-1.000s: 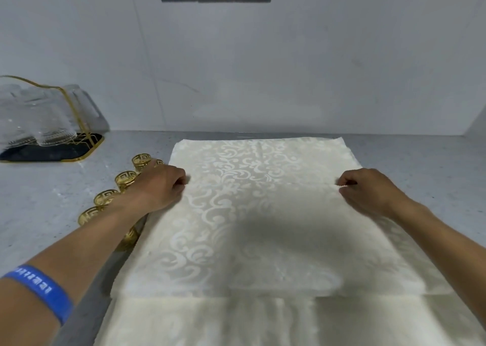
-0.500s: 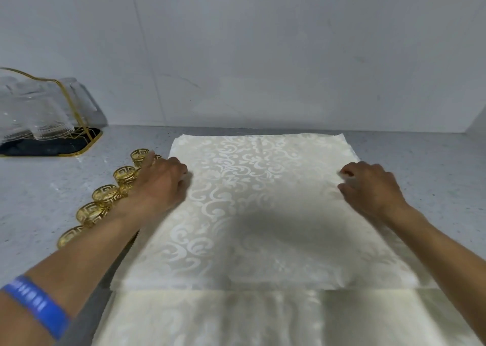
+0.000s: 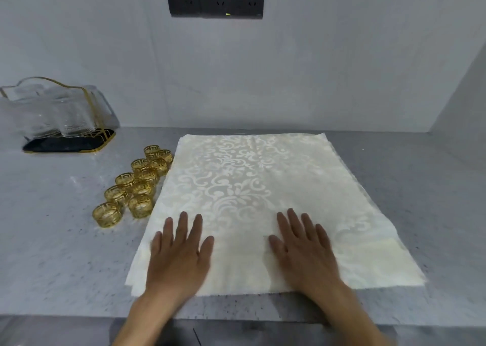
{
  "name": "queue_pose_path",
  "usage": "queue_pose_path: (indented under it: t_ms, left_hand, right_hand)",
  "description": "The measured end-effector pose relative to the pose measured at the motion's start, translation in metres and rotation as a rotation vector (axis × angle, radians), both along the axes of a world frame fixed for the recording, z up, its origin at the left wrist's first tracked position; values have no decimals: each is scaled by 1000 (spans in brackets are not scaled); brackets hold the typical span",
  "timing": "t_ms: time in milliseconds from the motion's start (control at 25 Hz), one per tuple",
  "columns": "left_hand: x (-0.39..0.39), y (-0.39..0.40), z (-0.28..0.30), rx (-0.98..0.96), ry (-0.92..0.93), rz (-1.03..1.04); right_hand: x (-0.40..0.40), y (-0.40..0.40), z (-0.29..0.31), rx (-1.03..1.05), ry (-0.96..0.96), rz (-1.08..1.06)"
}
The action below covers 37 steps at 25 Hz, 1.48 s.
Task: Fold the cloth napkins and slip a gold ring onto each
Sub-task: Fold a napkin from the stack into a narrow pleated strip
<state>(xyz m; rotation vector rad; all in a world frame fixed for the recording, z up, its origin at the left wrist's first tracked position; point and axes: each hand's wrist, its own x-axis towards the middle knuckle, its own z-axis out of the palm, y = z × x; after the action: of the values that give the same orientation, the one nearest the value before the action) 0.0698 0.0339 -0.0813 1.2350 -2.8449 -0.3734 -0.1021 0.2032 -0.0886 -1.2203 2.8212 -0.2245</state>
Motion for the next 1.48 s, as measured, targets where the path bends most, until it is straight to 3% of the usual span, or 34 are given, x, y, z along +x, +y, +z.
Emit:
queue_pose_path:
  t_ms: [160,280,360,480,600,680,800,880,1040,1160,1480]
  left_hand:
    - [29,-23,-1,41,-31,57]
    - [30,-21,-1,35,-16,45]
    - [28,-18,1,44,-20,49]
    - [25,-17,10,-24,-127,23]
    - [13,-29,33,-315,-417,-89]
    - [-11,-55,57,-416,-434,-159]
    - [-57,-110,77,-281,-220,-283]
    - [-82,-150,74,-218,-252,-336]
    - [-102,-193,67,-91,-292,-254]
    - [-101,-207,71,63,-110,-179]
    - [-92,-204,66,-67,-208,-168]
  right_hand:
    - [-55,81,7,104,-3,-286]
    - [-49,83,24,155,138,-318]
    - [-28,48,35,21,228,-218]
    - [19,-17,38,-208,80,125]
    - [38,-55,12,-100,28,305]
    - [38,-58,-2,-58,77,262]
    - [38,-54,-11,-99,87,225]
    - [40,-57,-9,-151,118,224]
    - [39,-60,-8,-241,107,234]
    - [37,-58,-11,-282,111,249]
    - [39,-58,-7,-271,63,219]
